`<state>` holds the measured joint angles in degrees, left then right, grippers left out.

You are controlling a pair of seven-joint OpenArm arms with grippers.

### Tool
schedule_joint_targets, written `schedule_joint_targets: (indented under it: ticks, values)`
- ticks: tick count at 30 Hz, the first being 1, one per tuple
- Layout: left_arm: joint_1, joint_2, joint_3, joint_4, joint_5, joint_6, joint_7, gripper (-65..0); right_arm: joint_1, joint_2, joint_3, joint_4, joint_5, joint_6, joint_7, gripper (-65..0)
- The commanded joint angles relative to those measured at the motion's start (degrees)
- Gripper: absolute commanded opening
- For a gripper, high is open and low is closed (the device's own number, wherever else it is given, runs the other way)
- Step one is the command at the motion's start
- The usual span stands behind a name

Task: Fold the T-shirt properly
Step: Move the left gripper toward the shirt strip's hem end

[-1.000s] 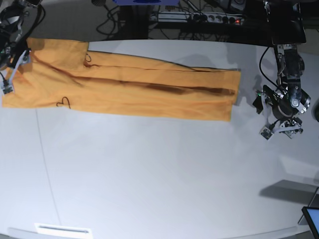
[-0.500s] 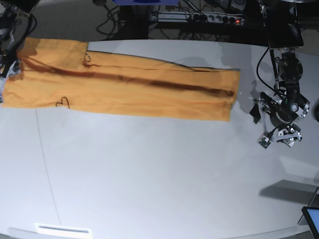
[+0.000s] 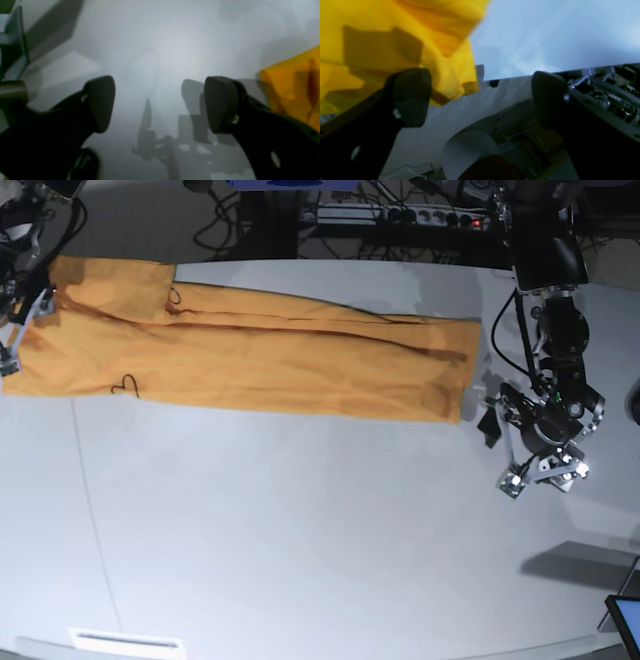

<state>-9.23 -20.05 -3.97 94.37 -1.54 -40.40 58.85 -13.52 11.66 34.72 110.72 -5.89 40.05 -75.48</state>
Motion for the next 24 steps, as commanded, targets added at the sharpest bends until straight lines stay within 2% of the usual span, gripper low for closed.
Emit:
schedule_joint_targets:
  ticks: [1,5,8,11,14,17,24]
  values:
    - [-1.27,0.05,0.05,2.12,-1.67,0.40,-0.61,-10.6,-0.15,0.95,0.31,0.62,-0.66,-0.05,0.10,-4.6]
    - [-1.27,0.93,0.05,3.26,-8.09,0.40,3.96,-10.6,-0.33,0.87,0.40,0.62,-0.66,-0.05,0.10,-4.6]
    - [-1.18,0.93,0.05,4.93,-10.63,0.40,4.84,-10.6,-0.50,0.87,0.14,0.62,-0.66,-0.05,0.10,-4.6]
    - [-0.48,0.93,0.14,7.92,-11.07,0.40,4.93,-10.6,-0.42,0.69,0.75,0.62,-0.75,-0.05,0.10,-4.8]
    - [0.84,0.67,0.14,10.56,-11.34,0.40,4.93,-10.6,-0.42,-1.07,1.54,0.62,-2.24,-0.05,0.63,-4.5]
    - [2.77,0.84,0.14,12.31,-11.34,0.40,4.93,-10.6,-1.56,-1.24,-3.29,0.89,-2.77,-0.05,1.15,-4.6]
    - [7.43,0.93,0.14,14.07,-11.43,0.40,4.67,-10.6,-0.86,-1.59,-5.40,0.89,-7.78,-0.05,2.12,-4.6]
